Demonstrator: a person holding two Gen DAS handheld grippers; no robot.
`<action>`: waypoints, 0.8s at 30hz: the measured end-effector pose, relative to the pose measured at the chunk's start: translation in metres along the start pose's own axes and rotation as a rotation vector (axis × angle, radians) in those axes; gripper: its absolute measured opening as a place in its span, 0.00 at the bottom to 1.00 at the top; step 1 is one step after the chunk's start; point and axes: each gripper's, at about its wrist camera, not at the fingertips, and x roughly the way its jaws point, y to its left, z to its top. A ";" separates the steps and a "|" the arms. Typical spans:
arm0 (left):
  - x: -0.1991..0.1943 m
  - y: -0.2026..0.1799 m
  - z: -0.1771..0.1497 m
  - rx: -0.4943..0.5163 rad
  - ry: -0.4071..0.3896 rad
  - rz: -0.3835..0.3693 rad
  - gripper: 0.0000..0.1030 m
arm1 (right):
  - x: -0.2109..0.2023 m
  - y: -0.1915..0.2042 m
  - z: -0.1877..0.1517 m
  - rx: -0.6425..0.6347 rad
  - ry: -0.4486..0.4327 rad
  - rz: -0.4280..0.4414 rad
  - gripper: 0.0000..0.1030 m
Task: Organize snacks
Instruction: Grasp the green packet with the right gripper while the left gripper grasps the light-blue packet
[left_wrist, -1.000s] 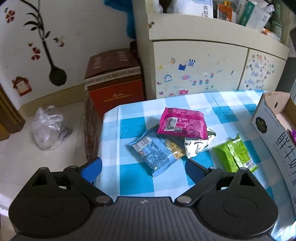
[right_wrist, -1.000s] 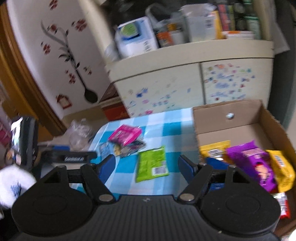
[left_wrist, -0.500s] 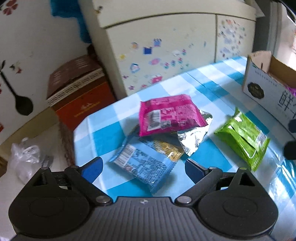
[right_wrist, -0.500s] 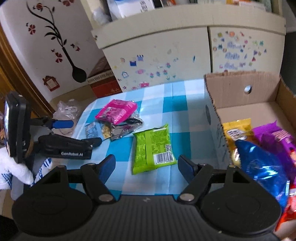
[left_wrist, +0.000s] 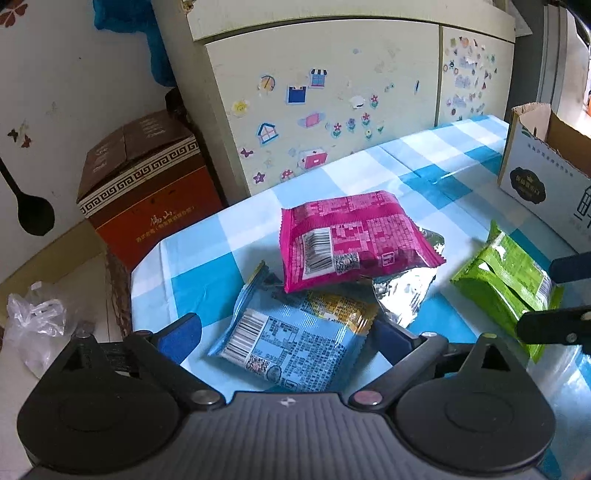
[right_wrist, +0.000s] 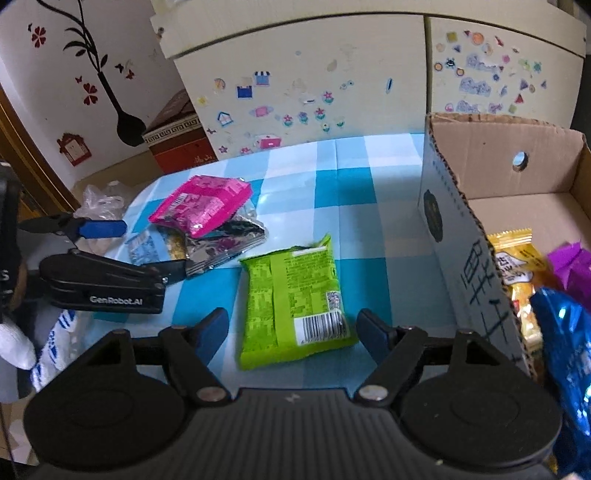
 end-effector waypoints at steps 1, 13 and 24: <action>0.001 0.000 0.000 -0.004 -0.001 -0.006 0.98 | 0.001 0.000 -0.001 -0.005 -0.007 -0.005 0.77; -0.003 -0.008 0.001 0.016 -0.009 -0.077 0.80 | 0.008 0.014 -0.002 -0.131 -0.031 -0.069 0.65; -0.022 -0.016 -0.009 0.072 0.027 -0.091 0.66 | 0.005 0.021 -0.004 -0.170 -0.017 -0.030 0.52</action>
